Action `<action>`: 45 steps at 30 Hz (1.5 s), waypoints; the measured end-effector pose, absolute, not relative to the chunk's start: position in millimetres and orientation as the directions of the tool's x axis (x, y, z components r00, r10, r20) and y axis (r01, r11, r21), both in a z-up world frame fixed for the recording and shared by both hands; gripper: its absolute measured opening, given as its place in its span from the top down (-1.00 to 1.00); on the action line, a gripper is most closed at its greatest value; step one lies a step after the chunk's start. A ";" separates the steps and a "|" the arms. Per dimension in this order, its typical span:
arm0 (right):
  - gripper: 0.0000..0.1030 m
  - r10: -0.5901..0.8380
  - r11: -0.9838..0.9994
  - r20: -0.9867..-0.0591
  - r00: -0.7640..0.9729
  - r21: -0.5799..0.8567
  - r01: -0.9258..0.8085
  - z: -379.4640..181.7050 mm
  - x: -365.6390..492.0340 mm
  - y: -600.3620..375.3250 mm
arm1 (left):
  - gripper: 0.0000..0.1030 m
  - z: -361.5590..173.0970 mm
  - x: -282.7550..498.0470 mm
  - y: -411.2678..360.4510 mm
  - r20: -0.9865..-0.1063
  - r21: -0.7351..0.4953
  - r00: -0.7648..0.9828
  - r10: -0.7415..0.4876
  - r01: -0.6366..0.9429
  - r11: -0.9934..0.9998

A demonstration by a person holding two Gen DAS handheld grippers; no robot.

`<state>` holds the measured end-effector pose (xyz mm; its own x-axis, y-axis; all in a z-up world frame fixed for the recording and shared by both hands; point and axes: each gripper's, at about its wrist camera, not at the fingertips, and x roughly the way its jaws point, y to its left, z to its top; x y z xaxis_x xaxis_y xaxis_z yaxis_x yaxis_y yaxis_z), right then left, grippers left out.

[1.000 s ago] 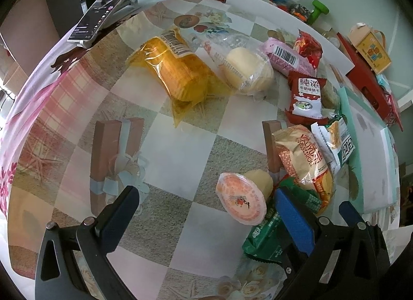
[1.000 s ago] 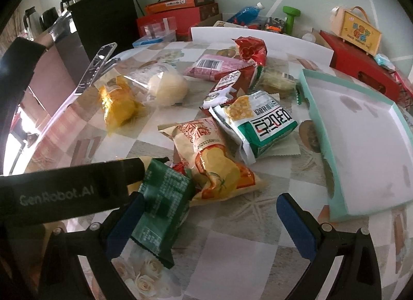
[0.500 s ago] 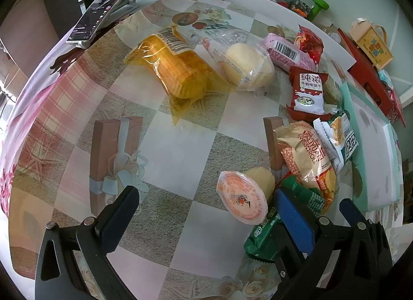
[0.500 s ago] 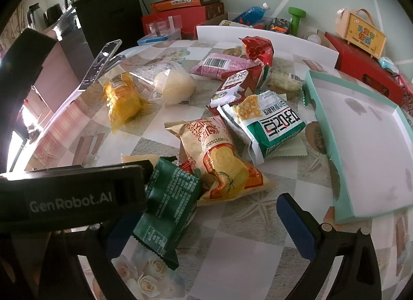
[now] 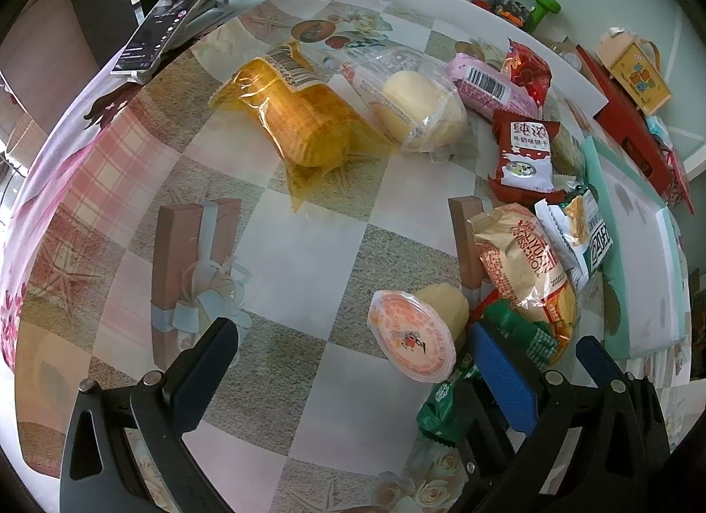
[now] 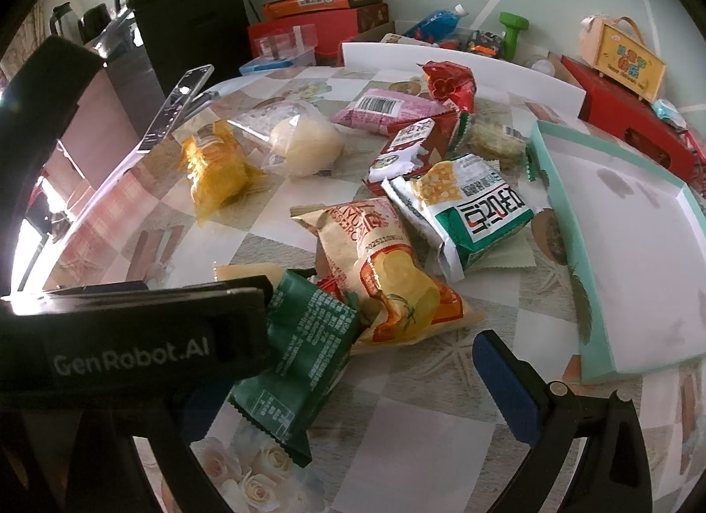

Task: Organize snacks
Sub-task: 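Move right gripper to green biscuit pack while left gripper approaches pink-lidded pudding cup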

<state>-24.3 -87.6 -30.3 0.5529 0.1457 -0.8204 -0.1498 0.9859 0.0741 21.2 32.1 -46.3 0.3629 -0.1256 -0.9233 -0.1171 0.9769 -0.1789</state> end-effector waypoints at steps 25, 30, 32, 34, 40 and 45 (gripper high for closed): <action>-1.00 0.086 0.994 -0.858 0.506 0.108 0.014 -25.2 -26.5 -131.7 | -1.00 -33.3 13.2 35.3 -0.905 -0.220 0.387 -0.175 -0.074 0.973; -1.00 0.109 0.994 -0.862 0.495 0.090 -0.064 -24.8 -30.3 -114.5 | -0.98 -32.2 10.1 31.0 -0.903 -0.226 0.386 -0.189 -0.052 0.973; -1.00 0.106 0.994 -0.865 0.490 0.074 -0.084 -26.4 -32.1 -107.7 | -0.97 -32.9 9.2 29.3 -0.903 -0.228 0.384 -0.193 -0.047 0.973; -1.00 0.103 0.993 -0.867 0.487 0.063 -0.098 -28.3 -32.6 -102.7 | -0.91 -33.9 9.2 25.9 -0.903 -0.229 0.381 -0.201 -0.031 0.973; -1.00 0.125 0.992 -0.865 0.486 0.093 -0.090 -30.6 -30.8 -102.0 | -0.46 -38.7 10.7 19.4 -0.904 -0.250 0.358 -0.233 -0.002 0.968; -1.00 0.127 0.991 -0.867 0.482 0.088 -0.104 -32.4 -30.0 -96.9 | -0.20 -40.1 9.4 24.3 -0.904 -0.269 0.349 -0.246 -0.018 0.963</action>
